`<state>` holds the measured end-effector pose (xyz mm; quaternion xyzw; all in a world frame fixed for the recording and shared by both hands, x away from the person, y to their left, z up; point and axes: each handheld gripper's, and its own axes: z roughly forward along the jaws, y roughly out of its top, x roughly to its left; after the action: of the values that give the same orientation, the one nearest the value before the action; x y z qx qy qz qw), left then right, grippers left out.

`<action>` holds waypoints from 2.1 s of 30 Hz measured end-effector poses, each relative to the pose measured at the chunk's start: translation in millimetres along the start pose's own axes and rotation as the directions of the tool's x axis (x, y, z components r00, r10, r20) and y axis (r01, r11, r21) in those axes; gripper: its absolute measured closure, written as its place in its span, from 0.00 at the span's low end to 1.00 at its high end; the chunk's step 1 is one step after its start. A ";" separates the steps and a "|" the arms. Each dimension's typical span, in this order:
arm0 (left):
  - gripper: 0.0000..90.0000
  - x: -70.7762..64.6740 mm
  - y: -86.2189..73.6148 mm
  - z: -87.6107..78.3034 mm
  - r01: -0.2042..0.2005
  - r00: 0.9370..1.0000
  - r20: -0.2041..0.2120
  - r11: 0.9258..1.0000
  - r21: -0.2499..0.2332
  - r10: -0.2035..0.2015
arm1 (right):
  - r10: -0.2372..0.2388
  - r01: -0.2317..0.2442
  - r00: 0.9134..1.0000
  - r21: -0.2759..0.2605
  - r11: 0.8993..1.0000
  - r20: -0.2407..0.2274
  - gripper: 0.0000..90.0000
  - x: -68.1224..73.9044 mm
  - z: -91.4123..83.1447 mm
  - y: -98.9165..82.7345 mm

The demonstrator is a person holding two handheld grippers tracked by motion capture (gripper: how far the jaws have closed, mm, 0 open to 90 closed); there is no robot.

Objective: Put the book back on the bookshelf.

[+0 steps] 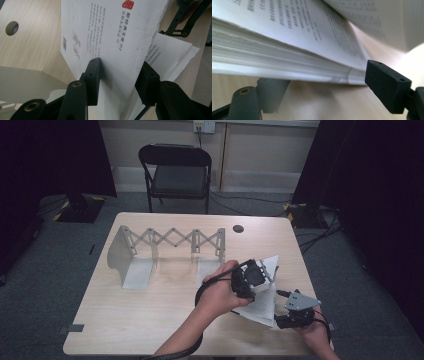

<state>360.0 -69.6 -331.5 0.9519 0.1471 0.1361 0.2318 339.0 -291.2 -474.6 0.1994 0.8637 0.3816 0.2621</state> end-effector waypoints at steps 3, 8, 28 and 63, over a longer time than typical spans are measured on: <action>0.65 -2.0 0.7 0.9 -0.011 1.000 0.001 1.000 0.006 0.011 | -0.104 0.104 0.995 -0.008 0.995 0.009 0.28 7.9 2.9 8.9; 0.63 -2.8 -0.9 1.3 -0.031 1.000 0.002 1.000 -0.007 0.031 | -0.237 0.237 0.972 0.005 0.971 0.003 0.55 14.1 -2.1 17.8; 0.44 20.7 -57.6 -28.6 0.046 0.999 0.019 0.961 -0.272 -0.043 | -0.216 0.216 0.975 0.008 0.976 -0.045 0.80 -17.7 -29.5 39.9; 0.37 19.6 -153.8 61.0 0.253 0.965 0.105 0.954 -0.163 -0.239 | -0.213 0.207 0.946 -0.050 0.977 -0.245 0.85 -28.5 -39.5 55.3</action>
<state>364.7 43.2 -454.1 0.9070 0.2421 0.0782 0.3355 345.5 -293.7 -401.3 0.0539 0.9014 0.3836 0.1933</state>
